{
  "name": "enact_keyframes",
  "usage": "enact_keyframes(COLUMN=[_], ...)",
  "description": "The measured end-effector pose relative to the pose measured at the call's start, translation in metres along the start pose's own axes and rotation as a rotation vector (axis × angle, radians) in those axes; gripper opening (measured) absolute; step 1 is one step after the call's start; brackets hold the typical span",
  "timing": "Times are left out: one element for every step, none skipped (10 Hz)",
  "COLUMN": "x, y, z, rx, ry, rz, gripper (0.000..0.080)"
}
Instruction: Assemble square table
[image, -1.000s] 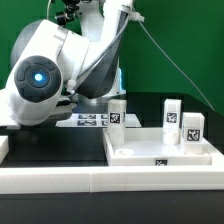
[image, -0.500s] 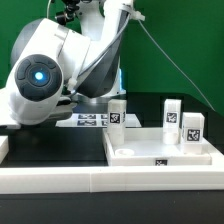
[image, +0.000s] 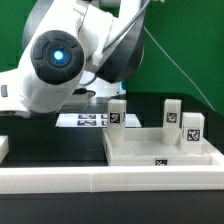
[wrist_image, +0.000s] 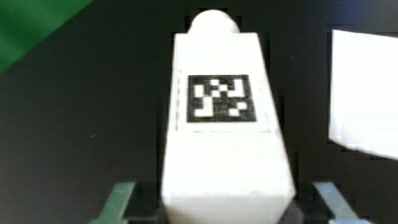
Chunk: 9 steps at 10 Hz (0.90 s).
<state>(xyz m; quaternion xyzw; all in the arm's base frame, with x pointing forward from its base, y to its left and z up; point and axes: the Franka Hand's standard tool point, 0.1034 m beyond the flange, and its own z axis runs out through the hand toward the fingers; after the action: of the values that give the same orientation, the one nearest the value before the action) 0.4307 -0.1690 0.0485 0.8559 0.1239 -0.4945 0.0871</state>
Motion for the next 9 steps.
enact_keyframes(x=[-0.001,0.002,0.007,0.004,0.001,0.002,0.002,0.0,0.002], y=[0.0,0.003,0.007,0.007,0.004,0.002,0.001,0.002,0.009], z=[0.003,0.002,-0.004,-0.006,-0.018,-0.033,-0.049,-0.061,-0.065], rx=[0.003,0.0,-0.02,-0.02,-0.01,-0.02,-0.037,-0.043,-0.063], ry=[-0.003,0.015,0.094,0.131,0.17,0.213,0.268,0.309,0.373], rz=[0.0,0.0,0.0,0.001,0.024,0.042,0.052,0.055,0.028], gripper=[0.0288,0.0288,0.0288,0.0288,0.0288,0.0288,0.0288,0.0288,0.0288])
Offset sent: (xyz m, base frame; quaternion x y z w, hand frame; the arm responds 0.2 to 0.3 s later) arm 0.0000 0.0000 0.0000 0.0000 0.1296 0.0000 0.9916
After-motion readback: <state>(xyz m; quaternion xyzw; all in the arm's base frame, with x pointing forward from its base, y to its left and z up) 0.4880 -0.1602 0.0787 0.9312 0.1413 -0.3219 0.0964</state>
